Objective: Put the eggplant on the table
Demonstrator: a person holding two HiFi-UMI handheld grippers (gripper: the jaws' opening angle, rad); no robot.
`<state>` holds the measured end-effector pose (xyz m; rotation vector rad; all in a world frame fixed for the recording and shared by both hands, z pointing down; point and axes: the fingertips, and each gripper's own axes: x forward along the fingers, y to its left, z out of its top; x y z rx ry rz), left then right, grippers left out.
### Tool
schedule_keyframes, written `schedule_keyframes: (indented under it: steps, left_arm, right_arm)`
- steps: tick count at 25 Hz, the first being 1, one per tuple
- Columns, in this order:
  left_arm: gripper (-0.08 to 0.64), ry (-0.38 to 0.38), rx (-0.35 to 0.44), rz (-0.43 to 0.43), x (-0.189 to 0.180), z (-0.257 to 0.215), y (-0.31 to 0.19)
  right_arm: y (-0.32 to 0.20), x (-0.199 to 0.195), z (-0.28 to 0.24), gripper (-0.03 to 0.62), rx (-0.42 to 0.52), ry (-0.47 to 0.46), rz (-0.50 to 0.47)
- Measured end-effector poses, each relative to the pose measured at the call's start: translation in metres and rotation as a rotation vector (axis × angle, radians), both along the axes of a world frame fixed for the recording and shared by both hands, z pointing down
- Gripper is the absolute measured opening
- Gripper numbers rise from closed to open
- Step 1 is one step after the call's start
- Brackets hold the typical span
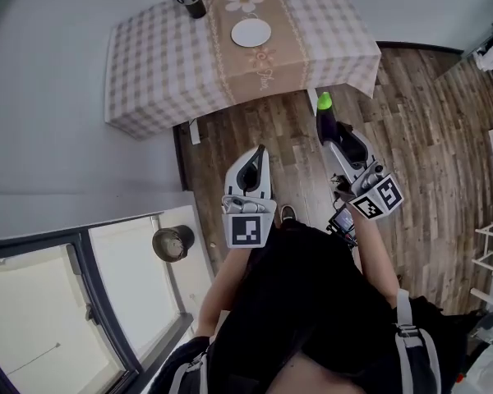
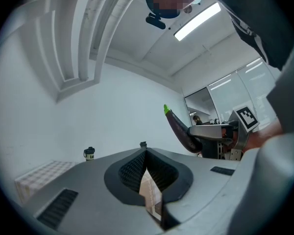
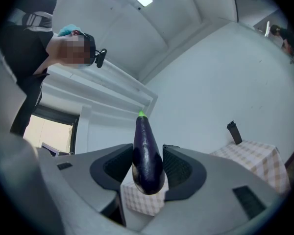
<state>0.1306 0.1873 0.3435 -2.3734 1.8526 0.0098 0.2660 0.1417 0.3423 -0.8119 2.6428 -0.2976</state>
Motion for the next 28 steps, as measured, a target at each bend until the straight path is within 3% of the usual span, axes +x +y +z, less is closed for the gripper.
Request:
schedule_keyframes:
  steps: [4,12,16,21,25,28]
  left_arm:
    - [0.009,0.053,-0.041,0.016,-0.018,0.016,-0.044]
    - [0.009,0.051,-0.011,0.096,-0.057,0.008,-0.153]
    - [0.009,0.036,-0.011,0.123,-0.093,-0.003,-0.202]
    - [0.009,0.031,-0.021,0.131,-0.144,0.017,-0.265]
    - [0.009,0.000,-0.054,0.128,-0.184,0.037,-0.300]
    - [0.009,0.031,-0.048,0.108,-0.206,0.049,-0.318]
  right_arm:
    - [-0.037,-0.013,0.005,0.199,0.000,0.025,0.026]
    - [-0.132,-0.045,-0.011,0.199,0.005,0.064,0.089]
    - [-0.182,-0.073,-0.031,0.199,0.016,0.086,0.133]
    - [-0.252,-0.110,-0.023,0.199,0.017,0.093,0.168]
    - [-0.282,-0.132,-0.026,0.199,0.027,0.105,0.185]
    - [-0.296,-0.141,-0.025,0.199,0.026,0.132,0.191]
